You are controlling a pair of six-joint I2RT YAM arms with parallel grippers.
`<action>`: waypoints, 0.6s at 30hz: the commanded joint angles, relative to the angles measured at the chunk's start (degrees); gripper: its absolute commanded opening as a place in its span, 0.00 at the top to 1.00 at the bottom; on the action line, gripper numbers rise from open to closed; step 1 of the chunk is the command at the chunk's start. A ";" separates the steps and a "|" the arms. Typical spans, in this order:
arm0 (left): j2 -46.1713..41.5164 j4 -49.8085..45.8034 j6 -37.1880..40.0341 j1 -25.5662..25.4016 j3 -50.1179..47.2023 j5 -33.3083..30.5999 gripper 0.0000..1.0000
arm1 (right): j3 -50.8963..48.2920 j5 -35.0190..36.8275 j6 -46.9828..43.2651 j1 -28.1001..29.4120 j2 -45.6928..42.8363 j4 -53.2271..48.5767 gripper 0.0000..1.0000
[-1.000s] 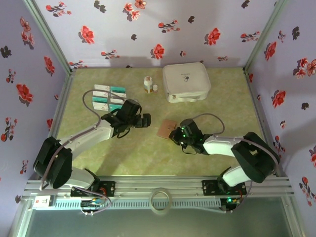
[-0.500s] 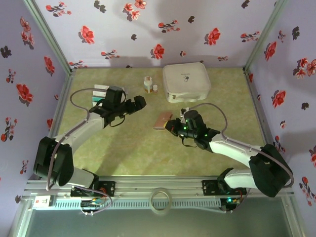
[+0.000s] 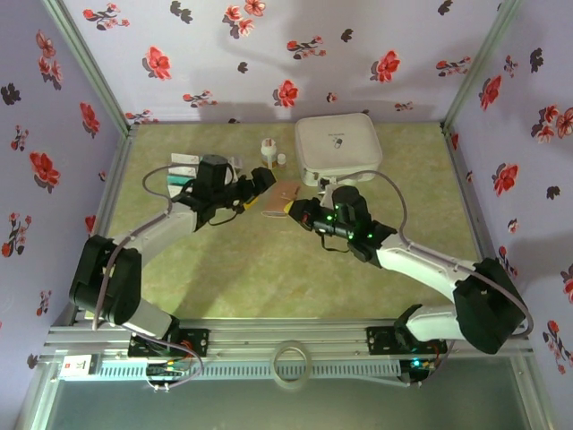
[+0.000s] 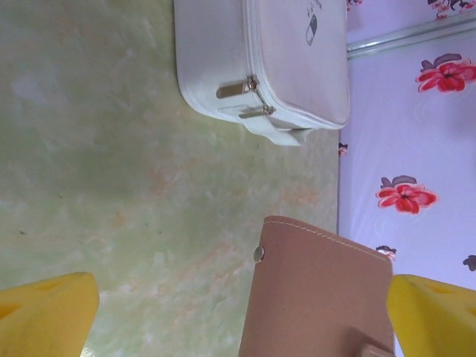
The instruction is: Put the credit cards into the card holder
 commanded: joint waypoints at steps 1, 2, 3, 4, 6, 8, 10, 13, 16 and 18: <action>0.97 4.38 -2.78 -0.94 -0.80 2.22 0.00 | 2.22 -1.01 0.50 0.95 1.25 3.13 1.00; 1.17 5.06 -3.29 -1.14 -0.87 2.34 0.00 | 2.45 -1.08 0.52 1.21 1.55 3.55 1.00; 1.31 5.95 -3.86 -1.30 -0.88 2.56 0.00 | 2.58 -1.13 0.59 1.35 1.87 3.71 1.00; 1.51 7.15 -4.44 -1.37 -1.04 2.90 0.00 | 2.50 -1.18 0.68 1.55 2.27 4.06 1.00; 1.55 10.11 -5.93 -1.35 -1.41 3.60 0.02 | 2.07 -1.30 0.86 1.62 2.92 4.66 1.00; 1.44 11.98 -6.50 -1.39 -1.63 4.05 0.06 | 1.09 -1.14 1.01 1.66 3.06 5.37 1.00; 1.24 13.02 -6.58 -1.32 -1.58 4.41 0.10 | 0.19 -0.64 0.91 1.66 3.05 5.56 1.00; 1.06 14.69 -6.95 -1.34 -1.85 5.02 0.19 | -1.14 -0.07 0.89 1.56 2.92 6.13 1.00; 1.11 16.31 -7.54 -1.23 -2.42 5.38 0.27 | -1.86 0.23 0.91 1.36 2.89 6.23 1.00; 1.22 17.37 -8.05 -1.15 -2.81 5.51 0.32 | -2.17 0.29 0.92 1.28 2.93 6.31 1.00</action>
